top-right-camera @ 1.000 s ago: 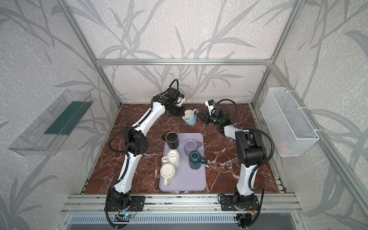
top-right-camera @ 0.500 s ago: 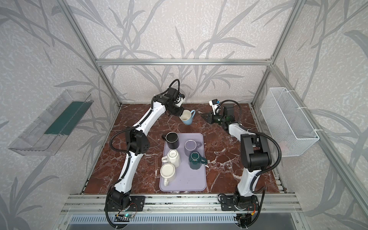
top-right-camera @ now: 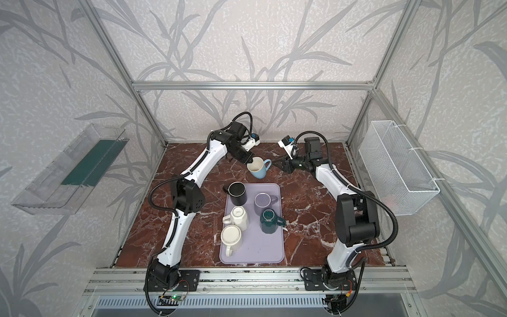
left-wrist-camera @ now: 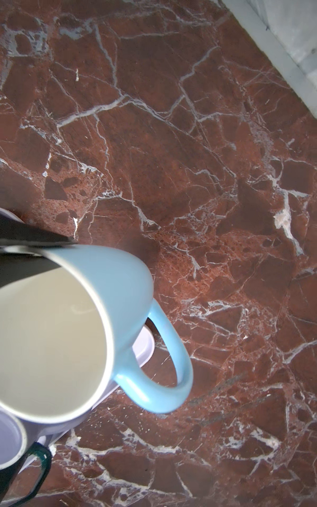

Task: Turn the mug right side up
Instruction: Pick up the mug from the tray.

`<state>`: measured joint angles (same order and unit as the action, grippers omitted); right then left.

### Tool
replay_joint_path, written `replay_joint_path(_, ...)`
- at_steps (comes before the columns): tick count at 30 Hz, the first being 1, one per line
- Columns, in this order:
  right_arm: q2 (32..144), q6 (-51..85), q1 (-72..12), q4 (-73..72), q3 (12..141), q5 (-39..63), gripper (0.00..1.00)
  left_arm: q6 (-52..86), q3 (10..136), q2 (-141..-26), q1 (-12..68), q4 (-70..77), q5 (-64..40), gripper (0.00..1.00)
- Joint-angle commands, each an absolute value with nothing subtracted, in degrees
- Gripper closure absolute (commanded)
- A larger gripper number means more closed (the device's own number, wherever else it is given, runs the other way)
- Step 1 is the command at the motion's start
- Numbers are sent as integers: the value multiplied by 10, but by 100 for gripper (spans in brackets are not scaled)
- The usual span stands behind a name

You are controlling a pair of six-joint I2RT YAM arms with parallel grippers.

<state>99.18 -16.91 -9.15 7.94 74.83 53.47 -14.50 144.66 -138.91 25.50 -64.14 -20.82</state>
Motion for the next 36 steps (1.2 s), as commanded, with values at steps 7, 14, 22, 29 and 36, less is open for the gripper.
replay_joint_path(7, 995, -339, -88, 123, 783, 569, 61, -225, 1448, -1322, 257, -681, -299, 100)
replay_joint_path(14, 1049, -359, -77, 184, 865, 604, 55, -236, 1434, -1309, 257, -688, -320, 100)
replay_joint_path(22, 1104, -434, -76, 327, 951, 668, 51, -244, 1434, -1304, 255, -692, -331, 100)
replay_joint_path(29, 1110, -472, -76, 355, 943, 692, 51, -247, 1434, -1300, 254, -694, -337, 100)
replay_joint_path(36, 1121, -474, -80, 356, 943, 674, 51, -250, 1434, -1295, 253, -697, -350, 100)
